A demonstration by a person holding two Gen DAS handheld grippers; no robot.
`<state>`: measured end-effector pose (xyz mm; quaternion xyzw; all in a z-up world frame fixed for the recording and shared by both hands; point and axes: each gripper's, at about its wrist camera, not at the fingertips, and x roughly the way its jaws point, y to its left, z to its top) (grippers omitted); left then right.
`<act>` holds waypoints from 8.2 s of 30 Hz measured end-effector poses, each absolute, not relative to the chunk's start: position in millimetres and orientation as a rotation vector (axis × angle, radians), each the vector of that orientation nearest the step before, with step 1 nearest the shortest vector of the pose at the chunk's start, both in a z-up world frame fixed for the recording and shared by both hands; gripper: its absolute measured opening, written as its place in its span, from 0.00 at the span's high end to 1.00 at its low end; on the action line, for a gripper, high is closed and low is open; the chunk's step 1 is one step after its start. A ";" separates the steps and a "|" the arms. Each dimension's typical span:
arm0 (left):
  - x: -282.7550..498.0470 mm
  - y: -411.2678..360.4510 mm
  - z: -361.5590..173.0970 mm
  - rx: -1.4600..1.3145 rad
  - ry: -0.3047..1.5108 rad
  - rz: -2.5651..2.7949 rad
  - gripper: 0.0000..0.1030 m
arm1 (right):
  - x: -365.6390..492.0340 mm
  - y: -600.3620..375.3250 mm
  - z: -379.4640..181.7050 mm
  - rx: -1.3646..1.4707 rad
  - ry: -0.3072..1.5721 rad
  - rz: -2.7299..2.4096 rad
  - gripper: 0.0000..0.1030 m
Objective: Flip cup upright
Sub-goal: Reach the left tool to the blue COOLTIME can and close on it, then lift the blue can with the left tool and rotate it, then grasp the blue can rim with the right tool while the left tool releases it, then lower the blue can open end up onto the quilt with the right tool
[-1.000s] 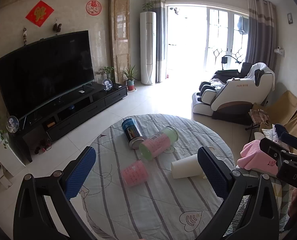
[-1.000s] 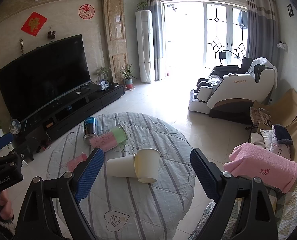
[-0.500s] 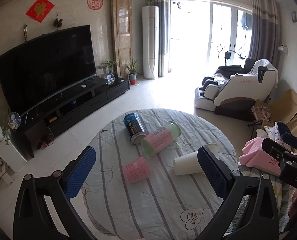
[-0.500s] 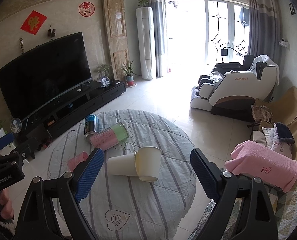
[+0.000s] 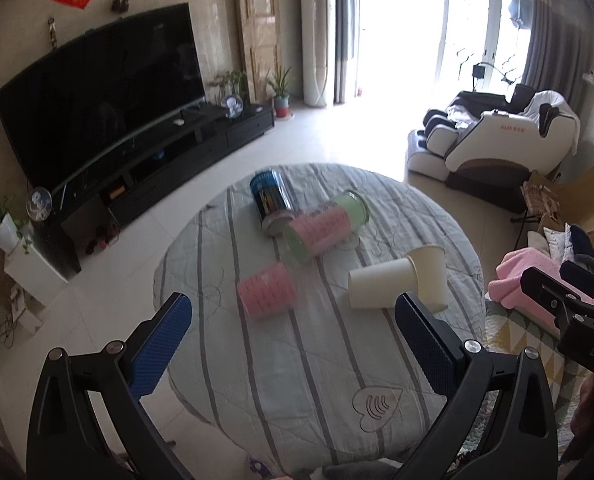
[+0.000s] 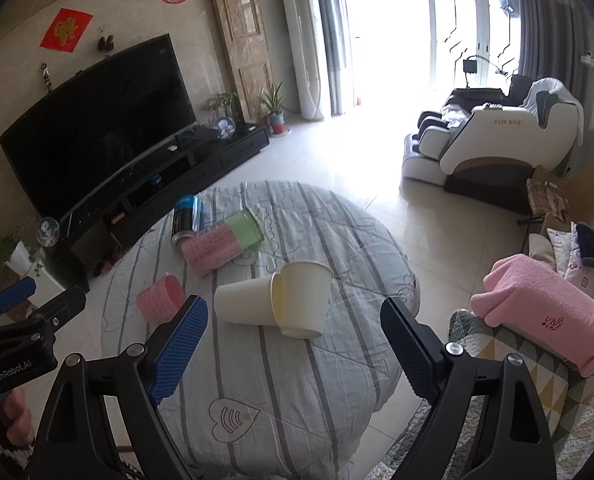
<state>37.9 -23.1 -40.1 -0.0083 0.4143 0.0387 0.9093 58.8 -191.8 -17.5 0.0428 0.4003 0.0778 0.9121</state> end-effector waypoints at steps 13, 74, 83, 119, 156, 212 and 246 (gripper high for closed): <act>33.5 -24.3 -72.4 -0.077 1.026 0.168 0.00 | 82.4 -192.5 -58.0 0.089 1.019 0.284 0.13; 370.7 99.7 -199.5 -0.412 1.366 0.073 0.33 | 208.2 -137.1 -84.5 0.150 1.158 -0.106 0.13; 371.6 99.6 -174.5 -0.402 1.318 0.026 0.34 | 194.4 -140.2 -75.0 0.169 1.127 -0.130 0.13; 113.0 -38.9 -198.2 -0.191 1.521 -0.212 0.34 | 65.0 -193.2 -97.7 0.181 1.155 0.012 0.13; 87.3 59.8 -103.4 -0.098 1.269 -0.024 0.04 | 122.6 -92.9 -111.5 0.132 1.269 0.241 0.13; 75.1 107.3 -117.5 -0.241 1.324 -0.053 0.04 | 117.2 -33.4 -113.6 0.060 1.226 0.332 0.33; 27.3 54.2 -32.2 -0.122 1.086 -0.032 0.02 | 50.9 -102.9 -4.0 0.068 0.967 0.264 0.24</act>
